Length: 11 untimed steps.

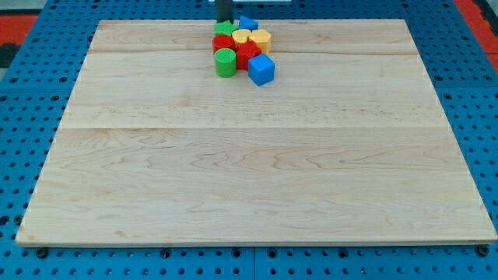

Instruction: Separate the green star from the yellow heart

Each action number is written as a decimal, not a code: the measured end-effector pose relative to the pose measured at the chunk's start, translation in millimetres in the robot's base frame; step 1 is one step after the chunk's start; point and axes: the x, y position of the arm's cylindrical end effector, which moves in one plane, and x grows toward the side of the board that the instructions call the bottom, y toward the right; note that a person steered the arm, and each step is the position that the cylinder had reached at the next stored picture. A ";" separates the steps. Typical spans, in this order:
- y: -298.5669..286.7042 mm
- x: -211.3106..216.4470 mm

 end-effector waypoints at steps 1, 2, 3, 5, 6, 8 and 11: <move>64.1 -0.1; 82.3 8.5; 100.0 6.7; 99.7 9.9; 56.7 10.1; -12.4 15.7; -43.9 6.1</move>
